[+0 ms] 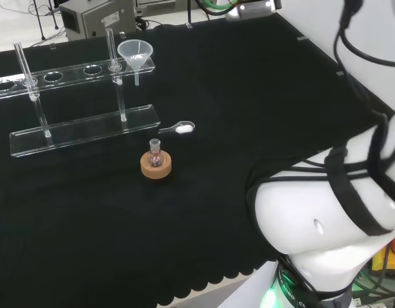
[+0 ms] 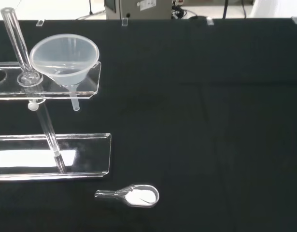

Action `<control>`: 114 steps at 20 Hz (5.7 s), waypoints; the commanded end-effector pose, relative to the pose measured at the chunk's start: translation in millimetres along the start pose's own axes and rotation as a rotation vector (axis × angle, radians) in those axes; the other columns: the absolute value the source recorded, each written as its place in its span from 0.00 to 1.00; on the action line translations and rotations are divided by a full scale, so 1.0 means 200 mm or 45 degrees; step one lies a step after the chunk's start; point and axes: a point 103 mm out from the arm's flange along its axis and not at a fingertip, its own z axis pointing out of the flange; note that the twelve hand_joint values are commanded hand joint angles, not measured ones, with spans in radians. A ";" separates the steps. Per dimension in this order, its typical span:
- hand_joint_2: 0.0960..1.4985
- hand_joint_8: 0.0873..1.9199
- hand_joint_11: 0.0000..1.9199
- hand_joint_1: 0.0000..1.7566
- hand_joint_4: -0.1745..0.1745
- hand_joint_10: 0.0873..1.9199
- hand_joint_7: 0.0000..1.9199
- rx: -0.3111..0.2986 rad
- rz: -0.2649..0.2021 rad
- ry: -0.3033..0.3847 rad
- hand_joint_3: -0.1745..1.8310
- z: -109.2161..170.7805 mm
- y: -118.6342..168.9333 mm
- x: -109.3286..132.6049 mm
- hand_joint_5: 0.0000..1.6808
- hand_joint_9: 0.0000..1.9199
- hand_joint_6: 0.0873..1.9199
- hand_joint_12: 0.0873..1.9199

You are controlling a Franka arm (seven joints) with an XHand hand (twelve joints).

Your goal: Pick up the funnel from the transparent funnel stand.

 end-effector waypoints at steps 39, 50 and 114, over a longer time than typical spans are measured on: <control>0.46 0.36 0.21 0.29 0.29 0.41 0.00 0.404 -0.265 -0.256 0.22 0.61 0.91 0.56 0.13 0.12 0.00 0.72; 0.44 0.24 0.22 0.31 0.29 0.43 0.00 0.417 -0.263 -0.294 0.22 0.64 0.95 0.56 0.08 0.09 0.00 0.71; 0.73 0.27 0.48 0.53 0.87 0.10 0.44 -0.110 -0.168 -0.685 0.10 -0.02 0.72 0.48 0.51 0.59 0.53 0.51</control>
